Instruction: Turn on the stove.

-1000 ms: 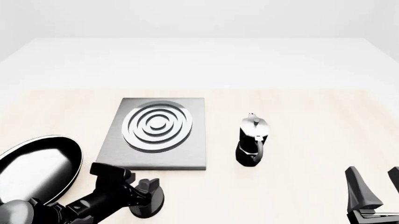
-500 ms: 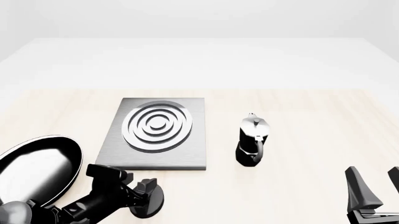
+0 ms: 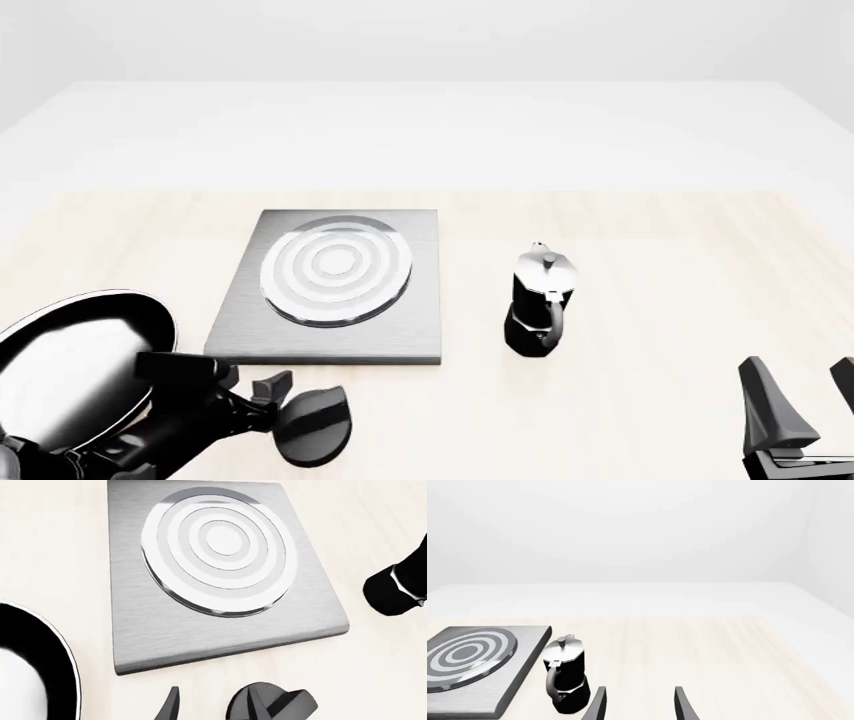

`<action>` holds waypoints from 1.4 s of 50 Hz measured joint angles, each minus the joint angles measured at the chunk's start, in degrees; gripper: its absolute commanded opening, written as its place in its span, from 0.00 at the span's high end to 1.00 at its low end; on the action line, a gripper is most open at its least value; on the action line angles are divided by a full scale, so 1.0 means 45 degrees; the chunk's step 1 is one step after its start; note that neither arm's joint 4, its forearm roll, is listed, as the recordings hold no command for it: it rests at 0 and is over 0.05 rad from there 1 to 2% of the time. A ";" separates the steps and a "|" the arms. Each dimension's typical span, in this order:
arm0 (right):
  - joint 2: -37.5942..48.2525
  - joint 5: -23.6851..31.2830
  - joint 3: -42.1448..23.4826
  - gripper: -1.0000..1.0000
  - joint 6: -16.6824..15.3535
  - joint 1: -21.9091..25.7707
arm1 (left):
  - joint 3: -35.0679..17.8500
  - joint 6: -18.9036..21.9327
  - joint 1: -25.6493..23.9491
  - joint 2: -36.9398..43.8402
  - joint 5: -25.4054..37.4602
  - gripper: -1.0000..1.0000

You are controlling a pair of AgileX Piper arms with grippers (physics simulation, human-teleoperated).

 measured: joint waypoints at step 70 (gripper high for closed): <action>0.0000 0.0000 0.0000 0.00 0.0000 0.0001 | 0.0332 0.0034 0.1149 -1.5616 1.3952 0.00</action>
